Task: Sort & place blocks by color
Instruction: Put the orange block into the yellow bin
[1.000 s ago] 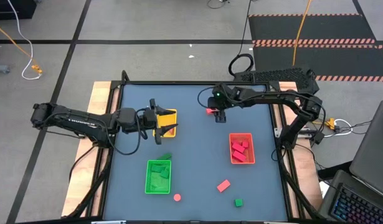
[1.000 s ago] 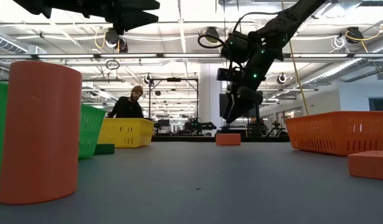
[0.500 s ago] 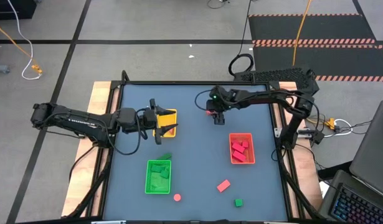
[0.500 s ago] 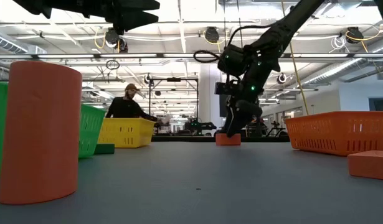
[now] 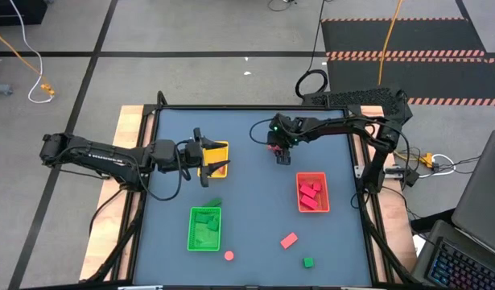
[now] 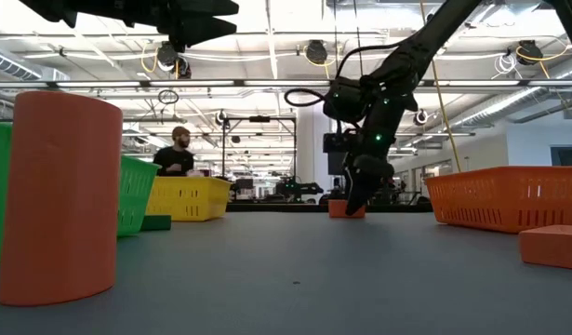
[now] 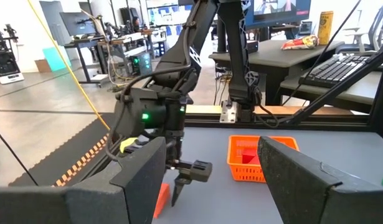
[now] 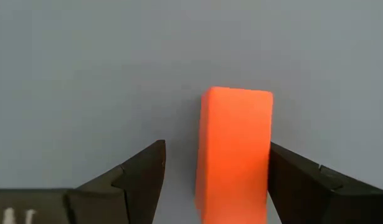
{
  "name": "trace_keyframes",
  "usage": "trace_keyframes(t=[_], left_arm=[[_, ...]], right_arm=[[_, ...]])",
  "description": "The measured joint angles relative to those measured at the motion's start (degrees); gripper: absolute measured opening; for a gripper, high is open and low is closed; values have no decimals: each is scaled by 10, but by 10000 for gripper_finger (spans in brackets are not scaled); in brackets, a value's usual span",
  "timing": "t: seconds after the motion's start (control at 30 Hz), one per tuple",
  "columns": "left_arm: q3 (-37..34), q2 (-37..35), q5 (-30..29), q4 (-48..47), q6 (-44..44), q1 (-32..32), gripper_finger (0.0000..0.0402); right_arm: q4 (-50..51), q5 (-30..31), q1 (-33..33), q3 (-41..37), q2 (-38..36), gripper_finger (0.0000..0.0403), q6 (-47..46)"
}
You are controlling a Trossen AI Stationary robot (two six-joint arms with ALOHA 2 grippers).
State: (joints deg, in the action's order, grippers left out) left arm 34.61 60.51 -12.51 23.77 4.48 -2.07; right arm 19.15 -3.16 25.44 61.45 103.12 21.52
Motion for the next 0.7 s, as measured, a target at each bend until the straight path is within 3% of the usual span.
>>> trace_keyframes(t=[0.23, 0.37, 0.53, 0.7], left_arm=[[0, 0, 0, 0, 0, 0, 255], [0, 0, 0, 0, 0, 0, 255], [0, 0, 0, 0, 0, 0, 255], [0, 0, 0, 0, 0, 0, 255]], right_arm=[[4, 0, -39, 0, 0, 239, -24], [3, 0, -65, 0, 0, 202, -29], [-11, 3, -93, 0, 0, 122, -29], [-76, 4, -115, 0, -4, 121, -33]])
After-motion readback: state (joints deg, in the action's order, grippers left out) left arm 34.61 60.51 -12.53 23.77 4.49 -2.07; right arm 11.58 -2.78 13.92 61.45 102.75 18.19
